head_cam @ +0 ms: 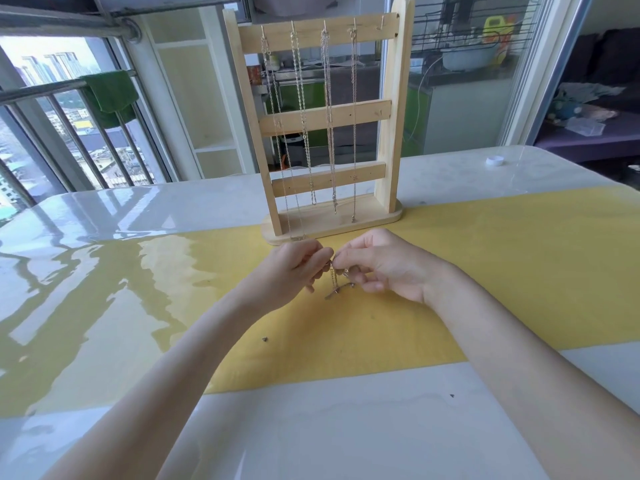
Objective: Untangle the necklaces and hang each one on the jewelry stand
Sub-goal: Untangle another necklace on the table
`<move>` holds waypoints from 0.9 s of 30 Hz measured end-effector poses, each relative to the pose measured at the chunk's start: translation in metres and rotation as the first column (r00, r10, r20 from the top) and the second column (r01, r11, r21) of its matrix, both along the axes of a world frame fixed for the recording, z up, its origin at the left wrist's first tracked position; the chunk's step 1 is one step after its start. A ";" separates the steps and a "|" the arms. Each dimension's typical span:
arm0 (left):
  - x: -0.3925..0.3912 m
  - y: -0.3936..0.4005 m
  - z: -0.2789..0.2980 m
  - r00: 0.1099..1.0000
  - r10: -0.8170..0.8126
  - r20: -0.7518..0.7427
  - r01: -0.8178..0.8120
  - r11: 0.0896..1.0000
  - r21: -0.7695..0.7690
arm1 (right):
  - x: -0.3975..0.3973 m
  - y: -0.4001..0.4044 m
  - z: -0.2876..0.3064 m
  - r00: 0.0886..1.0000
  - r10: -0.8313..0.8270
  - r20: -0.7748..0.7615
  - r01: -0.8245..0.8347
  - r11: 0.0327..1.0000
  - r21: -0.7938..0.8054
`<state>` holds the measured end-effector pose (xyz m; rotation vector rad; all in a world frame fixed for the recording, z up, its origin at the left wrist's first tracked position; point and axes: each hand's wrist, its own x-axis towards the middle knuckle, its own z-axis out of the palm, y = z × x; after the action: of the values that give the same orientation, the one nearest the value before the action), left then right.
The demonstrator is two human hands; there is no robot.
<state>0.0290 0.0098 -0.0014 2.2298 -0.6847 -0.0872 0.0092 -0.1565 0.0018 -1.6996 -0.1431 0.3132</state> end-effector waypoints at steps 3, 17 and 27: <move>0.000 0.002 0.004 0.985 -0.084 -0.152 0.065 0.990 -0.124 | 0.000 -0.008 0.004 0.996 0.069 -0.064 -0.064 0.994 0.086; -0.003 0.006 0.011 0.957 -0.060 -0.283 0.002 0.980 -0.201 | 0.002 -0.009 0.005 0.997 0.064 -0.042 -0.061 0.996 0.061; -0.008 -0.008 0.004 0.937 0.059 -0.343 -0.197 0.902 -0.383 | 0.001 -0.006 0.007 0.995 -0.073 0.063 0.073 0.997 0.004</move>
<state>0.0208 0.0023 0.0027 1.7879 -0.3317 -0.2164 0.0103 -0.1621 0.0083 -1.7094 -0.1270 0.2052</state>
